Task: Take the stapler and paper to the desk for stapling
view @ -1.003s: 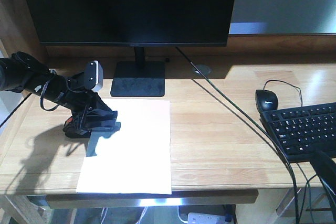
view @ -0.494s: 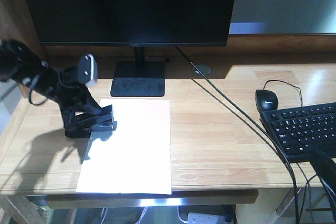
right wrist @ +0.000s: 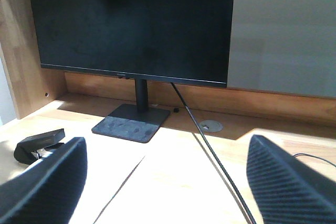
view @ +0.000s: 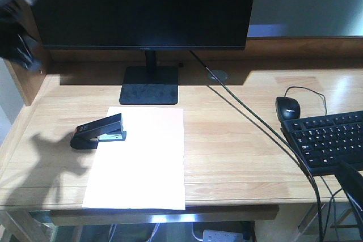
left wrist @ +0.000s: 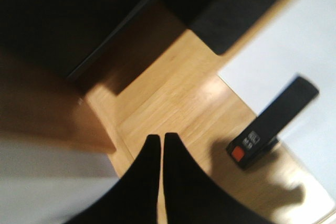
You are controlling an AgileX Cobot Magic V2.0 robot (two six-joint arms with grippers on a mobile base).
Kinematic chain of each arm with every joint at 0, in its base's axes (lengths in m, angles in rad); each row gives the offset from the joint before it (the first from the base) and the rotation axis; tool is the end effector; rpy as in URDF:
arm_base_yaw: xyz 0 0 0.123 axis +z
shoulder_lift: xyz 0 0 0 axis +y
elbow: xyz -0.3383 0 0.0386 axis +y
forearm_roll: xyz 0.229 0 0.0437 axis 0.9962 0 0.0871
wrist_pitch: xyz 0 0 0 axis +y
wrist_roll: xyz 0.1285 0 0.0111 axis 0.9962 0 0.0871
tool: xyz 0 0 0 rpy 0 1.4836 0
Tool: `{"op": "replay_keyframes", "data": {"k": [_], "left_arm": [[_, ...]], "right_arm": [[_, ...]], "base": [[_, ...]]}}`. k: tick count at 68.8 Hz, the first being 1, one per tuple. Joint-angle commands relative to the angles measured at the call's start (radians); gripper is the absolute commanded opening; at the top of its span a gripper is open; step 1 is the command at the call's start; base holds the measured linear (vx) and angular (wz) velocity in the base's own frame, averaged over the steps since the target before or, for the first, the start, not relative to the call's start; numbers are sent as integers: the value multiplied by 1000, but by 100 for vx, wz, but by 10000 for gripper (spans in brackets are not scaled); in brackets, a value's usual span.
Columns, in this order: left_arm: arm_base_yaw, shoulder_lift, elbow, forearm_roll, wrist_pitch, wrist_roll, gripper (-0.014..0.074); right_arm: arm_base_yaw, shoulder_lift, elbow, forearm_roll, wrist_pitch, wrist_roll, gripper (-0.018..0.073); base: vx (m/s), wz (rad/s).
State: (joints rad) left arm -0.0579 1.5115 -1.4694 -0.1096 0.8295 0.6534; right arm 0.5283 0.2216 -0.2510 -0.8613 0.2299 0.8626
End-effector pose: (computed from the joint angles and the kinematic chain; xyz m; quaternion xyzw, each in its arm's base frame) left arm 0.3391 -0.0301 0.4064 0.3036 0.8711 0.0630 0.3808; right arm 0.0398 -0.0027 0.2809 -0.1238 0.7084 0.1254 0.6835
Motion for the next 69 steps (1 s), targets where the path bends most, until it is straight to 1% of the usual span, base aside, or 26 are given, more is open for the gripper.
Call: {"op": "replay_keyframes", "data": {"k": [1, 5, 8, 11, 15, 19, 23, 29, 40, 47, 55, 69], "left_arm": [[-2, -92, -22, 71, -59, -347, -7], [-2, -128, -22, 116, -70, -522, -7], [-2, -145, -22, 137, -74, -599, -7], [-2, -165, -22, 146, -70, -653, -7], [-2, -192, -18, 146, -55, -653, -7], [-3, -225, -3, 140, -59, -633, -7], [-4, -270, 42, 110, -86, -611, -7], [-4, -357, 133, 60, -164, -577, -7], [-4, -559, 383, -3, -363, -512, -7], [-4, -694, 538, -4, -461, -511, -7], [-4, -857, 723, -1, -529, -505, -7], [-4, -1124, 1017, -3, -594, -431, -7]], "right_arm": [[-1, 9, -28, -24, -42, -1, 578], [-1, 9, -28, -24, -42, -1, 578], [-1, 9, -28, -24, -42, -1, 578], [-1, 9, -28, -24, -42, -1, 578], [-1, 9, -28, -24, -42, -1, 578], [-1, 9, -28, -24, -42, -1, 578], [-1, 9, -28, -24, -42, -1, 578], [-1, 9, -28, -24, -41, -1, 578], [-1, 9, -28, -24, -41, -1, 578], [-1, 9, -28, -24, -41, -1, 578], [-1, 9, -28, -24, -41, -1, 578], [-1, 9, -28, -24, -41, -1, 578]], "base": [[0, 0], [0, 0], [0, 0], [0, 0], [0, 0], [0, 0], [0, 0], [0, 0], [0, 0], [0, 0], [0, 0], [0, 0]]}}
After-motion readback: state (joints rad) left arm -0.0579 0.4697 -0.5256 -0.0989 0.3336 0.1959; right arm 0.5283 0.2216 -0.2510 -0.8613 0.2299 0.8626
